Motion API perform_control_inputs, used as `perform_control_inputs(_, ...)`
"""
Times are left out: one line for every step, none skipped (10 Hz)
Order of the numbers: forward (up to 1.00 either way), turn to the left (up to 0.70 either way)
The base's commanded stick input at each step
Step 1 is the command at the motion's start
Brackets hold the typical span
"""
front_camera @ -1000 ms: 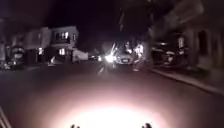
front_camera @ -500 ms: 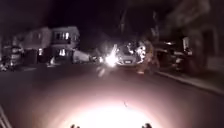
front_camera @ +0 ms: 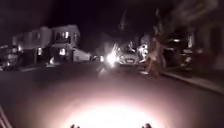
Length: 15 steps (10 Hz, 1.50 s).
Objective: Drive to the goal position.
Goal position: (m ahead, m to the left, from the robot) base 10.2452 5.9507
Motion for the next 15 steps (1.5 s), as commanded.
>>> perform_control_inputs(0.85,0.00)
perform_control_inputs(0.85,0.00)
perform_control_inputs(0.85,0.00)
perform_control_inputs(0.85,0.00)
perform_control_inputs(0.85,0.00)
perform_control_inputs(0.85,0.00)
perform_control_inputs(0.85,0.00)
perform_control_inputs(0.85,0.00)
perform_control_inputs(0.85,0.00)
perform_control_inputs(0.85,0.00)
perform_control_inputs(0.85,0.00)
perform_control_inputs(0.85,0.00)
perform_control_inputs(0.85,0.00)
perform_control_inputs(0.85,0.00)
perform_control_inputs(0.85,0.00)
